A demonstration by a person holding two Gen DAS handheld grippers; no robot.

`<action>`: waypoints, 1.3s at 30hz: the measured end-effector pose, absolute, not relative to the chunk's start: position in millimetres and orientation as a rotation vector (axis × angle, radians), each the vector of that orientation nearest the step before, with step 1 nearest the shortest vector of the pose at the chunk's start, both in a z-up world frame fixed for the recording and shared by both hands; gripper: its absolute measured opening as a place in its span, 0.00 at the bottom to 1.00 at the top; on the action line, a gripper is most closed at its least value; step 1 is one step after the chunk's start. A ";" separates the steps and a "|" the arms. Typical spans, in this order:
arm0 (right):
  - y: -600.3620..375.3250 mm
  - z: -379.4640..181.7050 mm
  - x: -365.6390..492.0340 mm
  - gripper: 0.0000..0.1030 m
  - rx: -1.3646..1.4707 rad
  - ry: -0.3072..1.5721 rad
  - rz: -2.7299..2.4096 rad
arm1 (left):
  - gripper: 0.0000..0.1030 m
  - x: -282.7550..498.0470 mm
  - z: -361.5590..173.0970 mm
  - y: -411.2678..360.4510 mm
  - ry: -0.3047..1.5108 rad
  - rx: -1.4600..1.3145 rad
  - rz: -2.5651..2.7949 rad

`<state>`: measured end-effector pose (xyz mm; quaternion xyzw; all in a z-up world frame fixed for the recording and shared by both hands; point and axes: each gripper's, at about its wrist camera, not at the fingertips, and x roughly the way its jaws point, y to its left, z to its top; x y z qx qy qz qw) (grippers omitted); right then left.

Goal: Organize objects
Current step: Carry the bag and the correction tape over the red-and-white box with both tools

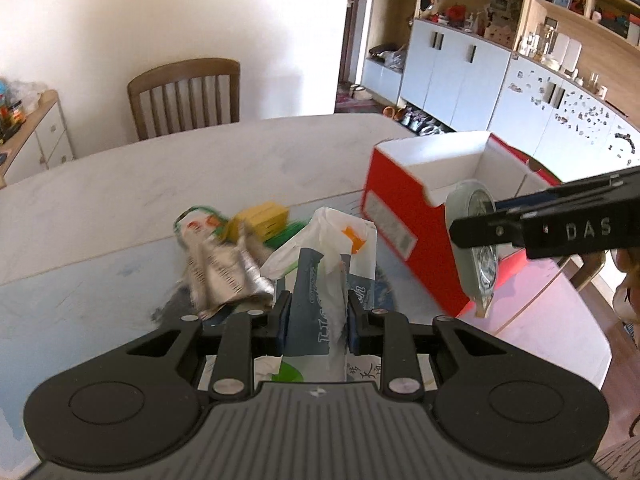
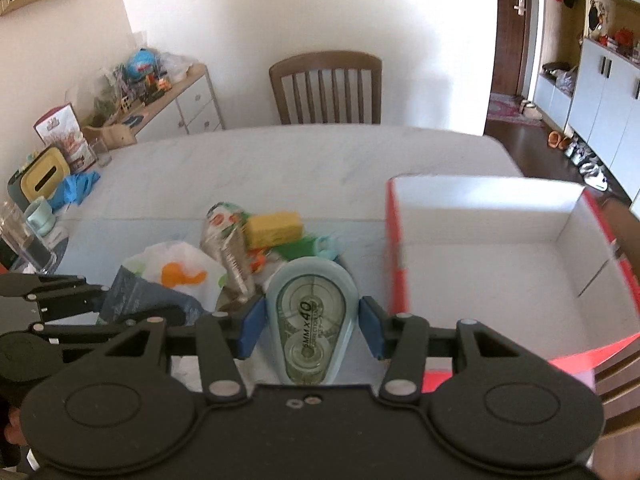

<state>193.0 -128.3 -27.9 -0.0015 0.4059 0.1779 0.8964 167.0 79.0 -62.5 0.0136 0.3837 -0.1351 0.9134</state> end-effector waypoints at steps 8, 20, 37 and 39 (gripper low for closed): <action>-183.1 -12.2 211.7 0.48 -0.003 0.793 0.349 | 0.25 181.6 -45.7 19.1 0.770 0.057 -0.294; -257.0 -26.1 250.1 0.48 -0.039 0.787 0.294 | 0.25 232.5 -26.8 -68.2 0.765 0.105 -0.318; -293.5 -84.4 291.0 0.48 -0.132 0.937 0.341 | 0.25 314.5 -71.5 -152.4 0.932 0.175 -0.334; -292.2 -92.5 295.4 0.48 -0.149 0.963 0.354 | 0.25 326.5 -80.8 -157.8 0.968 0.180 -0.325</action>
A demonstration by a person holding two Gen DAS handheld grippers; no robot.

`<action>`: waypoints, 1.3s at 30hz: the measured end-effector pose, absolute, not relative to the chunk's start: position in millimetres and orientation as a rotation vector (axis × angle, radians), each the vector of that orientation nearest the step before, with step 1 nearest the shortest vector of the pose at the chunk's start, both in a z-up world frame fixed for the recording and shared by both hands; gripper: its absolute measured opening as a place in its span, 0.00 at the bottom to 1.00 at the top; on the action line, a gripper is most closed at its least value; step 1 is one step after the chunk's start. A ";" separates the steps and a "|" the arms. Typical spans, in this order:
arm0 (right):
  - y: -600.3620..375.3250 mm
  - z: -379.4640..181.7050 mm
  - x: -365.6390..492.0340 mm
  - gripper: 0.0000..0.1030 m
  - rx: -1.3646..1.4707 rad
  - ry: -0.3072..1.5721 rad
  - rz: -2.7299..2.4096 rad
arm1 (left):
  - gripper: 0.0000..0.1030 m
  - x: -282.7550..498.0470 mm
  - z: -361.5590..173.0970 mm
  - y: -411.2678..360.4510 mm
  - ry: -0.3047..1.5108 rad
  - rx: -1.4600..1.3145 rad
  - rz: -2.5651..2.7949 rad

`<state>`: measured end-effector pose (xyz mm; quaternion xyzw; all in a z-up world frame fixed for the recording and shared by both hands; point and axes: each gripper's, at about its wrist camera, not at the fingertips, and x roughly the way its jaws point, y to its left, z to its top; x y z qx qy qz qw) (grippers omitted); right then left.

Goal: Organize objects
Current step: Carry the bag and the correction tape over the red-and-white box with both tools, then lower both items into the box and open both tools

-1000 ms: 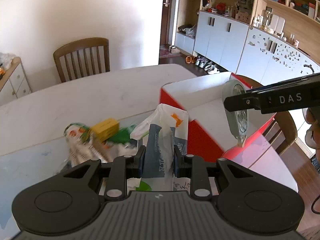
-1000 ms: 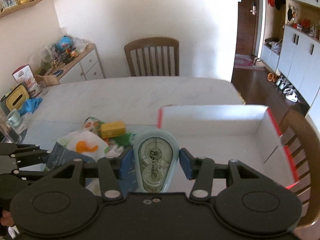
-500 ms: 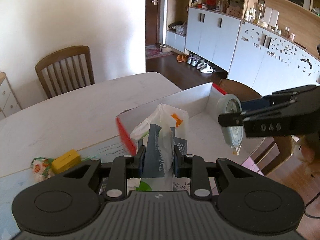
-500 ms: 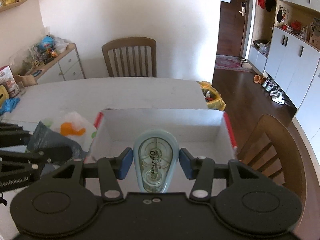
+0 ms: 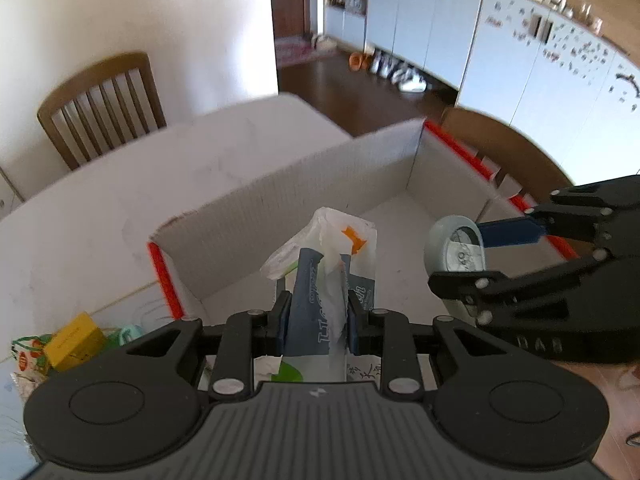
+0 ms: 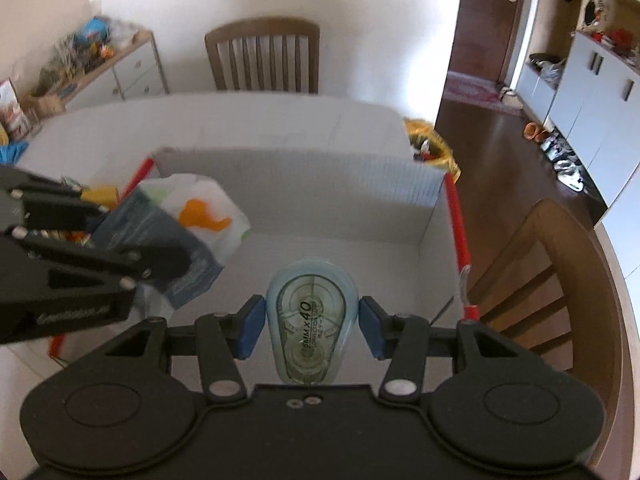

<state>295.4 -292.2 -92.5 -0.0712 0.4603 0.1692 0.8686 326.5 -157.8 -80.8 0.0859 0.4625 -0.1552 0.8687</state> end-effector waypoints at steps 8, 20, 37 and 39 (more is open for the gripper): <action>-287.8 -121.3 305.7 0.48 -0.191 1.040 0.380 | 0.25 356.1 -113.9 -169.3 1.062 0.212 -0.297; -279.0 -147.7 310.9 0.48 -0.267 1.136 0.393 | 0.25 375.9 -150.3 -183.3 1.158 0.267 -0.323; -276.8 -146.1 320.7 0.53 -0.263 1.180 0.406 | 0.48 382.8 -158.4 -181.9 1.215 0.263 -0.343; -280.0 -143.0 321.1 0.56 -0.262 1.170 0.409 | 0.54 384.5 -157.9 -183.3 1.199 0.256 -0.347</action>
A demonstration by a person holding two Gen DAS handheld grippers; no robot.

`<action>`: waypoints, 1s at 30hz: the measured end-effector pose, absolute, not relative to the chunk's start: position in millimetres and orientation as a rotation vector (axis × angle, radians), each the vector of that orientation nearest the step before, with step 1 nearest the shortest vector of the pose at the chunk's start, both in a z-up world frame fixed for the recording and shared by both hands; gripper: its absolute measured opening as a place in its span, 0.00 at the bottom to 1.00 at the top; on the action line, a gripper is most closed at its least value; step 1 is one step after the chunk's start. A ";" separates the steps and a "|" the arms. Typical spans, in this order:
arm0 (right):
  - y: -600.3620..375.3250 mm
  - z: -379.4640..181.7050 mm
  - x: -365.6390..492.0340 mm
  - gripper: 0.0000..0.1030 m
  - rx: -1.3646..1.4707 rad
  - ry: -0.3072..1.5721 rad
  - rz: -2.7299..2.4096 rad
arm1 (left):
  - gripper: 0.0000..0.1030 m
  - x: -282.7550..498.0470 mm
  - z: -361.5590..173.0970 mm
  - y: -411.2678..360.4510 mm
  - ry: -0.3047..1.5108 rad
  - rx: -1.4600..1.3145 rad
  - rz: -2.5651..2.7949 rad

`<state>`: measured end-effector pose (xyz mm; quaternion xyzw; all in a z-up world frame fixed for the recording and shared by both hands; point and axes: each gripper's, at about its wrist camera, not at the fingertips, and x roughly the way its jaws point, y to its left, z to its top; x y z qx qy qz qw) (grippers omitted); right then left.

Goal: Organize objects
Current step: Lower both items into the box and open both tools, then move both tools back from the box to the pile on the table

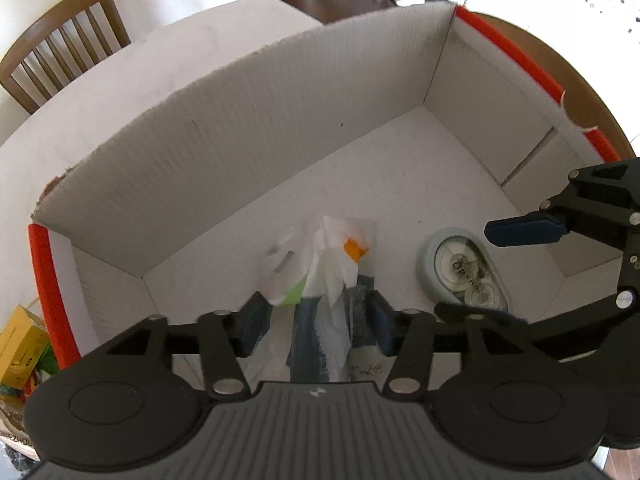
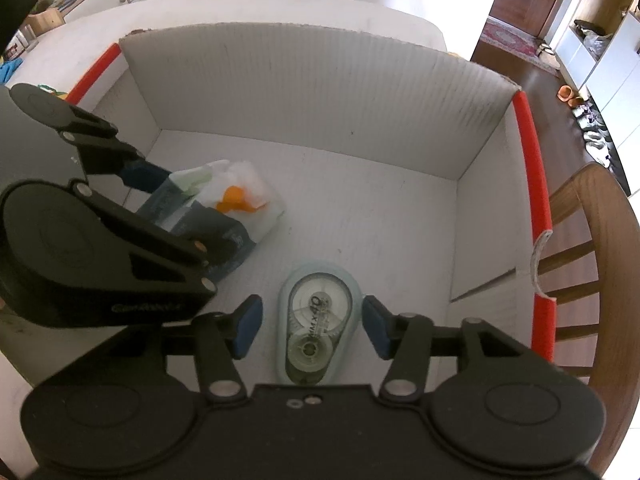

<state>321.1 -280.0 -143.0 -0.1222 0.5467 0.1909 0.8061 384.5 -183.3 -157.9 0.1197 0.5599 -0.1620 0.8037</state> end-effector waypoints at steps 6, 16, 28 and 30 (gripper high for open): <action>-288.1 -131.4 316.6 0.61 -0.245 1.136 0.419 | 0.56 381.2 -149.2 -177.3 1.157 0.242 -0.327; -301.8 -101.1 293.9 0.69 -0.184 1.061 0.438 | 0.57 365.1 -118.4 -163.2 1.069 0.185 -0.304; -296.7 -48.5 263.3 0.69 -0.091 0.947 0.452 | 0.57 318.1 -62.8 -135.1 0.891 0.110 -0.301; -294.4 -43.0 257.3 0.69 -0.073 0.925 0.448 | 0.57 308.3 -53.7 -127.4 0.855 0.102 -0.298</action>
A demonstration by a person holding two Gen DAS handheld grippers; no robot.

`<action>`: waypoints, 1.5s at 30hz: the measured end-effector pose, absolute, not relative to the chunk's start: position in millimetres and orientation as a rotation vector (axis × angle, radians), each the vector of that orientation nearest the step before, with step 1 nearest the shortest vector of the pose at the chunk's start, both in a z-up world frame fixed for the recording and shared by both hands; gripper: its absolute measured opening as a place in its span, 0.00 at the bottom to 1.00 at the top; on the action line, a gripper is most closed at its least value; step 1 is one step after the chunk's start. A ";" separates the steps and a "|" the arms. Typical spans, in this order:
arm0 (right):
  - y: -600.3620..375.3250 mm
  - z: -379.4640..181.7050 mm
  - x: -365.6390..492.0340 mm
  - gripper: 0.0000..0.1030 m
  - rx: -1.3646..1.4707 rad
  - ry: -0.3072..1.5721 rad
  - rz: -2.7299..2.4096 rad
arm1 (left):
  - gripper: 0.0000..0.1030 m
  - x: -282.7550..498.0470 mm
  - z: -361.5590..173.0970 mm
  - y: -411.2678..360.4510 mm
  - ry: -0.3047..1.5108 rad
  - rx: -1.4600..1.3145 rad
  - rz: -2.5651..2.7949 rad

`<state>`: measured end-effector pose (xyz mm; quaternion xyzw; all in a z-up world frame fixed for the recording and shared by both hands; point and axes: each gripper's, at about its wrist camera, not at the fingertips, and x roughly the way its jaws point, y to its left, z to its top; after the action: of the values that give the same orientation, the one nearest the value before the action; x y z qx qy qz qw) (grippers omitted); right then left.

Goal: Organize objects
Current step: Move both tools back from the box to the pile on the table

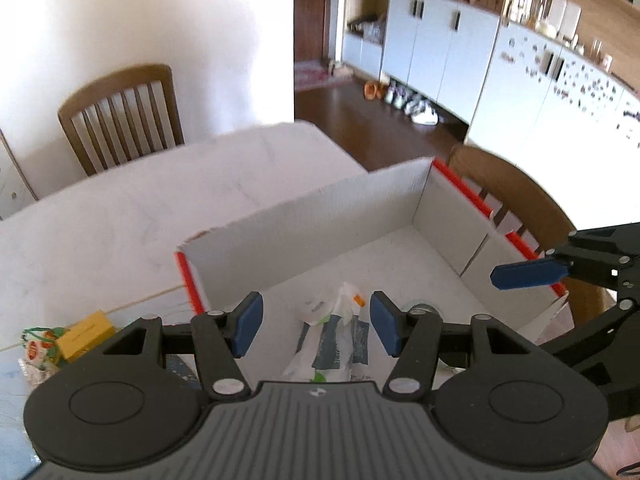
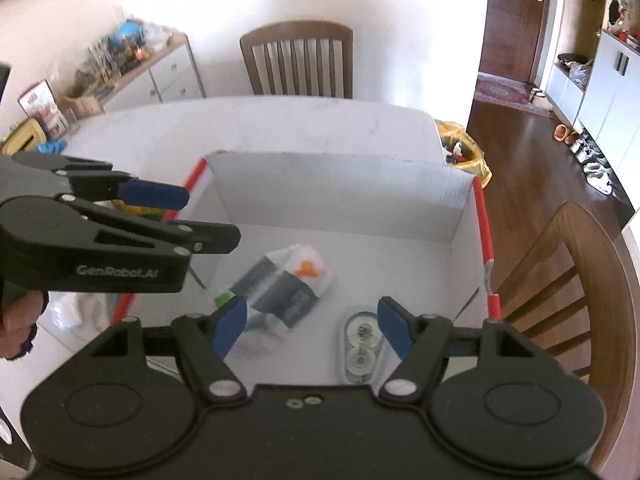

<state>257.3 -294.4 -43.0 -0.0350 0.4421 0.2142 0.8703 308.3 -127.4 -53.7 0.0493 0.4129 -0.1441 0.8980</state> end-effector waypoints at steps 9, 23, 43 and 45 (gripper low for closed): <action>-269.4 -18.8 228.7 0.69 -0.009 0.814 0.448 | 0.60 265.2 -32.2 -83.5 0.747 0.054 -0.285; -214.6 -13.6 186.7 0.80 0.085 0.772 0.480 | 0.72 204.2 -29.3 -10.7 0.657 0.034 -0.230; -139.3 -22.0 139.9 0.99 0.107 0.706 0.451 | 0.82 157.3 -51.2 102.0 0.647 -0.049 -0.181; -133.3 -25.2 138.5 0.99 0.105 0.713 0.448 | 0.82 156.0 -52.9 111.6 0.651 -0.057 -0.172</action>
<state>138.5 -133.3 -25.2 0.0508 0.3457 0.2172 0.9114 156.0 111.6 -52.9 -0.0277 0.3193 -0.0844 0.9435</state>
